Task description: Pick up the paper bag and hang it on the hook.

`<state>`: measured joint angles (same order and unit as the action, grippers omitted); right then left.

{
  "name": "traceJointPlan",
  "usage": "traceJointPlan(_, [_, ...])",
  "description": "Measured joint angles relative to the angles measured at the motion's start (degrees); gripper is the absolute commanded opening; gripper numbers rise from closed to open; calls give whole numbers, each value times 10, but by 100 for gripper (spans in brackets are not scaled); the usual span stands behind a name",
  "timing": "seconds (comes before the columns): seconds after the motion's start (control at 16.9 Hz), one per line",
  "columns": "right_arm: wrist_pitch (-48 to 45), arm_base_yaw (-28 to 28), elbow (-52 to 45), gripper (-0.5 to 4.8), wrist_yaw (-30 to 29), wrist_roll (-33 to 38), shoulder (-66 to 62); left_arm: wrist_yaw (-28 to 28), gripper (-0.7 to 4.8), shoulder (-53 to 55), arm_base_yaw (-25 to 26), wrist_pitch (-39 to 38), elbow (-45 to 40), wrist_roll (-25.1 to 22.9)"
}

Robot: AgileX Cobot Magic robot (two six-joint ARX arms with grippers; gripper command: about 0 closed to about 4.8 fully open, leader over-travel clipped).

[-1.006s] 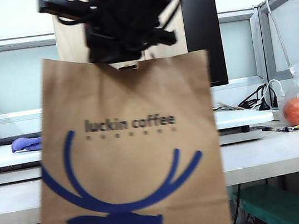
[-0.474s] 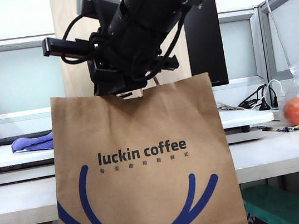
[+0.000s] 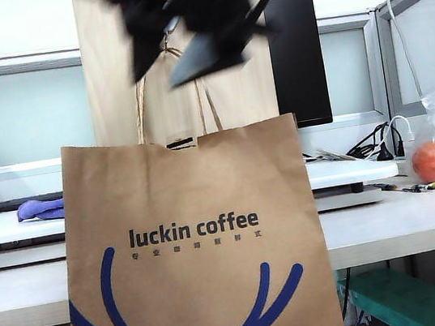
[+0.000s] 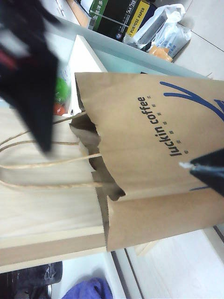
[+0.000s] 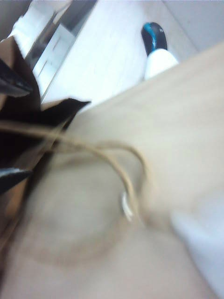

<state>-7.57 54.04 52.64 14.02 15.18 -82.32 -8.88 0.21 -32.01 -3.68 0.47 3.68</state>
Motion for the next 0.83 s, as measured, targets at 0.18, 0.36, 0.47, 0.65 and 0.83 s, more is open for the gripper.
traceJointPlan(0.18, [107, 1, 0, 158, 10, 0, 83, 0, -6, 0, 0, 0, 0, 0])
traceJointPlan(0.36, [249, 37, 1, -3, 12, -4, 203, -1, -6, 0, 44, 0, 0, 0])
traceJointPlan(0.47, [340, 61, 0, -8, 13, -6, 267, -3, -6, 0, 112, 0, 0, 0])
traceJointPlan(0.65, [412, 112, -1, -8, 96, -5, 377, -1, -6, 0, 240, 0, 0, 0])
traceJointPlan(0.83, [426, 132, -3, -8, 203, -6, 476, 1, -6, 0, 287, 0, 0, 0])
